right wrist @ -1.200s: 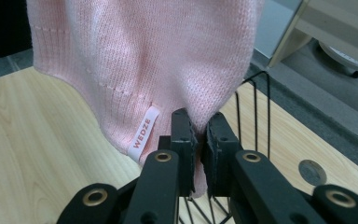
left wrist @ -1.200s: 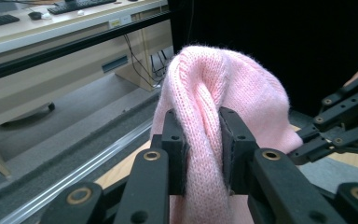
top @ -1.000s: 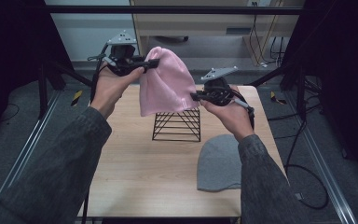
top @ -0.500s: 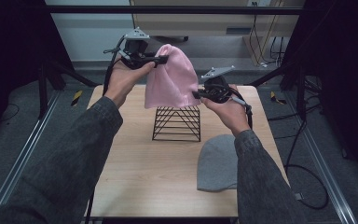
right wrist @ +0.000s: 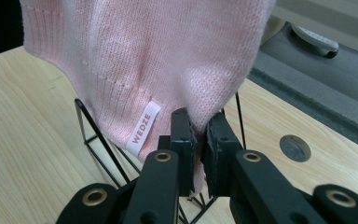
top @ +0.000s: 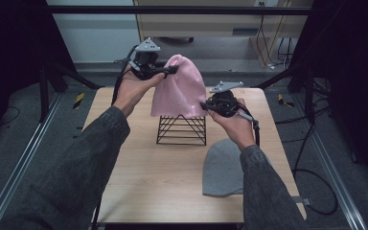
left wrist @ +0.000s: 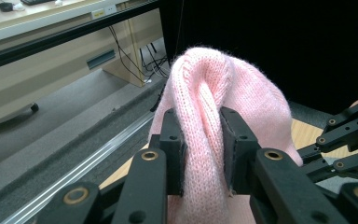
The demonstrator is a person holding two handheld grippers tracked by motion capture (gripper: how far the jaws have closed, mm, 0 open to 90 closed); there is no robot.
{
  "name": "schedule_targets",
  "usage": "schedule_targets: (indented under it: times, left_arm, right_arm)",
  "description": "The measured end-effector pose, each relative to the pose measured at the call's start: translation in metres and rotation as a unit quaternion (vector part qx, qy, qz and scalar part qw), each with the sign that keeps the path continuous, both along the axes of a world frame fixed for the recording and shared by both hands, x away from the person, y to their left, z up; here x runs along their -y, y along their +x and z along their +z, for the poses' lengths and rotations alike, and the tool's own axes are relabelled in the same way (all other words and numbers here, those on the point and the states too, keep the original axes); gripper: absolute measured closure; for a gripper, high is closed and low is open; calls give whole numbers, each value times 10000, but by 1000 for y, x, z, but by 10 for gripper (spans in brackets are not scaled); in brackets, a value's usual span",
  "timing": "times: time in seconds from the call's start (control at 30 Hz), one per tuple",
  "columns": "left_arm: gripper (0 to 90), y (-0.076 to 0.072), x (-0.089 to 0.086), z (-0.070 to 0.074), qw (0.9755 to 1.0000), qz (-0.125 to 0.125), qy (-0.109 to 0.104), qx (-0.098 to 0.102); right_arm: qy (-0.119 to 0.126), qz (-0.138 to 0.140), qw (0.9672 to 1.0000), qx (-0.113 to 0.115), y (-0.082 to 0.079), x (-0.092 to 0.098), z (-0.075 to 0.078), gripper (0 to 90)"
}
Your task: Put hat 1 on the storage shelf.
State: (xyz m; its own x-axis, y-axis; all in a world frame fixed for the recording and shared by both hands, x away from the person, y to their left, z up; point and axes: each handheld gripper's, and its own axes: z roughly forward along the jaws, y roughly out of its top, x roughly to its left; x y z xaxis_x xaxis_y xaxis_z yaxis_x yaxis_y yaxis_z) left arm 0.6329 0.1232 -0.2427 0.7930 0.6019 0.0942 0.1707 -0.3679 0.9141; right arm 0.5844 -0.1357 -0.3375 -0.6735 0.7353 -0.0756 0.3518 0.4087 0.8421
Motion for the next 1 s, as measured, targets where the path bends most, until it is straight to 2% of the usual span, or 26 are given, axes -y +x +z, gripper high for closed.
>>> schedule_targets:
  times: [0.13, 0.2, 0.27, 0.37, 0.5, 0.6, 0.77, 1.0]
  left_arm:
    - [722, -8, 6, -4, 9998, -70, 138, 98]
    - [724, -10, 7, -8, 9999, -75, 132, 53]
    - [725, -12, 9, -12, 9997, -57, 221, 91]
    - [725, -12, 9, -18, 9998, -70, 160, 52]
    - [724, -15, 10, -25, 9997, -114, 201, 49]
    - [724, -16, 10, -29, 9994, -93, 317, 57]
    - [723, -16, 4, -36, 9997, -45, 241, -19]
    - [726, -18, -1, -41, 9995, -111, 287, -78]
  right_arm:
    - [-19, -10, 10000, -16, -7, 4, -4, 830]
    - [-57, 19, 10000, -54, -9, 4, -7, 830]
    - [-107, -1, 9999, -60, -10, 5, -10, 831]
    - [-210, -51, 9997, -89, -11, 4, -14, 830]
    - [-255, -37, 9996, -133, -11, 3, -20, 831]
    - [-270, -52, 9995, -178, -10, 3, -26, 831]
    - [-294, -65, 9993, -221, -10, 2, -31, 832]
    - [-327, -44, 9990, -305, -10, -2, -33, 832]
